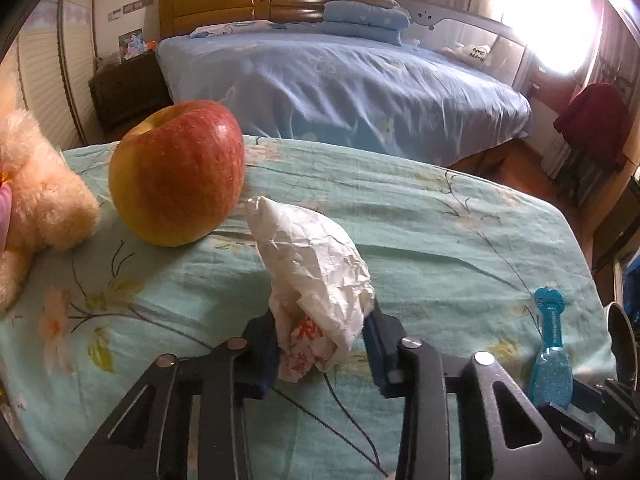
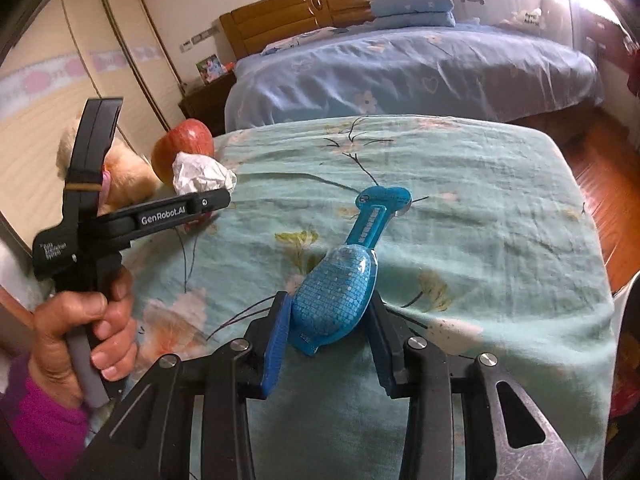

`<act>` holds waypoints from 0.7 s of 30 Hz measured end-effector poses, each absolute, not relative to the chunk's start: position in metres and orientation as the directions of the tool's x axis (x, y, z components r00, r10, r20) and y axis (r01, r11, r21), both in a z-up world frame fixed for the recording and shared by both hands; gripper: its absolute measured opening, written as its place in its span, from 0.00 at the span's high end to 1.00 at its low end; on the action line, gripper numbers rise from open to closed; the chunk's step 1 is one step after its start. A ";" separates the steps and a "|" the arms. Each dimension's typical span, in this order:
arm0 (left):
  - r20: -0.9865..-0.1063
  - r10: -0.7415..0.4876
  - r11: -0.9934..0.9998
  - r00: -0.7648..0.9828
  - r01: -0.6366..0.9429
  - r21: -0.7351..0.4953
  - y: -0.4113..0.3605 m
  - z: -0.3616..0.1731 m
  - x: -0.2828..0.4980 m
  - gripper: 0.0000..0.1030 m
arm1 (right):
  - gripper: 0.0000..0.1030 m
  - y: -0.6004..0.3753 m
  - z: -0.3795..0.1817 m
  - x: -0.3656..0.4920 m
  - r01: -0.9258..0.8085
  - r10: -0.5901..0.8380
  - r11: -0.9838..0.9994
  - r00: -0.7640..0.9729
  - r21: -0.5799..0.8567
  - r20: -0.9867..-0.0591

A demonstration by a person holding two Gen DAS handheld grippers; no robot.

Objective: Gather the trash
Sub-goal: 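Grasp the white plastic bag with the left tool while the right tool grasps the blue brush, then carry the white plastic bag and blue brush over the bin with both tools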

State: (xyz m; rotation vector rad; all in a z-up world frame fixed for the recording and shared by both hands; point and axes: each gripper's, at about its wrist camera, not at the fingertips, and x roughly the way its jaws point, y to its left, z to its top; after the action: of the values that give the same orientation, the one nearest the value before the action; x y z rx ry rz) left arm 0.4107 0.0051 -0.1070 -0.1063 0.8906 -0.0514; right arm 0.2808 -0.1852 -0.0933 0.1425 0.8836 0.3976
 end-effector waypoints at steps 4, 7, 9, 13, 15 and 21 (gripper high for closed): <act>-0.776 -0.103 0.989 0.622 -0.022 -0.149 0.004 -0.106 0.388 0.69 | 0.63 -0.190 -0.095 0.284 -0.282 0.435 0.900 0.556 0.331 -0.708; -0.780 -0.128 0.982 0.613 -0.031 -0.186 -0.001 -0.103 0.363 0.69 | 0.63 -0.191 -0.094 0.284 -0.291 0.450 0.893 0.548 0.343 -0.705; -0.781 -0.142 0.979 0.608 -0.030 -0.202 -0.005 -0.100 0.350 0.69 | 0.64 -0.189 -0.094 0.283 -0.305 0.456 0.889 0.540 0.341 -0.708; -0.777 -0.162 0.977 0.608 -0.010 -0.211 -0.012 -0.094 0.317 0.69 | 0.64 -0.190 -0.092 0.273 -0.338 0.462 0.884 0.530 0.322 -0.711; -0.775 -0.173 0.977 0.607 0.004 -0.214 -0.015 -0.092 0.303 0.69 | 0.64 -0.193 -0.090 0.264 -0.340 0.456 0.887 0.539 0.313 -0.708; -0.768 -0.217 0.974 0.602 0.077 -0.214 -0.027 -0.080 0.265 0.69 | 0.64 -0.212 -0.082 0.237 -0.287 0.419 0.908 0.576 0.306 -0.703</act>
State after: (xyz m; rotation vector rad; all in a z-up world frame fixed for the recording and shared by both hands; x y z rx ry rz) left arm 0.2652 -0.0266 -0.0798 -0.1654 0.9098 -0.1708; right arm 0.2366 -0.2116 -0.0817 0.1652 0.8643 0.4150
